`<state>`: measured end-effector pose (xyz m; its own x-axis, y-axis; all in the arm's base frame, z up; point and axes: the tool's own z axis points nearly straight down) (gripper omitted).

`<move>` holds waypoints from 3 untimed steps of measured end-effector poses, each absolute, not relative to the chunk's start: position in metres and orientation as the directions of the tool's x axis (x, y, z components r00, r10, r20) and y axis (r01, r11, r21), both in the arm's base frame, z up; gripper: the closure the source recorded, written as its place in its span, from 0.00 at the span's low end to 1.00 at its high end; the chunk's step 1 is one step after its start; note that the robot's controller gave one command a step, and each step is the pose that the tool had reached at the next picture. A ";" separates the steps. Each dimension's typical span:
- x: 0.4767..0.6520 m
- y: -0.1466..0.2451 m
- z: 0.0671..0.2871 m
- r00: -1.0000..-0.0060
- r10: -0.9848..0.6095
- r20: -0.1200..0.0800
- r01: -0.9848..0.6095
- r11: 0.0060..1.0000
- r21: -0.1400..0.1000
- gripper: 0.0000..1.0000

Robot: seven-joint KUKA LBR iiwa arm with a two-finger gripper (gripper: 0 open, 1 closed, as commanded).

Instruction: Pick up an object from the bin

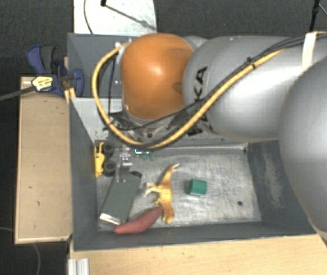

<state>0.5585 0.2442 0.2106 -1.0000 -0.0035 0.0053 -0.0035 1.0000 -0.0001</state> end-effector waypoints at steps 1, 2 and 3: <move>0.561 0.243 0.215 -1.000 0.003 -0.003 0.003 1.000 0.002 0.00; 0.529 0.198 0.146 -0.996 -0.088 -0.005 -0.088 0.996 0.001 0.00; 0.520 0.163 0.141 -0.994 -0.109 0.000 -0.109 0.994 -0.001 0.00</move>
Offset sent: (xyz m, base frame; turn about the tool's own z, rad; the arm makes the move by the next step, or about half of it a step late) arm -0.0637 -0.0944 -0.1406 -0.1759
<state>0.5199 0.1627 0.1406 -0.9941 -0.1086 -0.0001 -0.1086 0.9941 -0.0006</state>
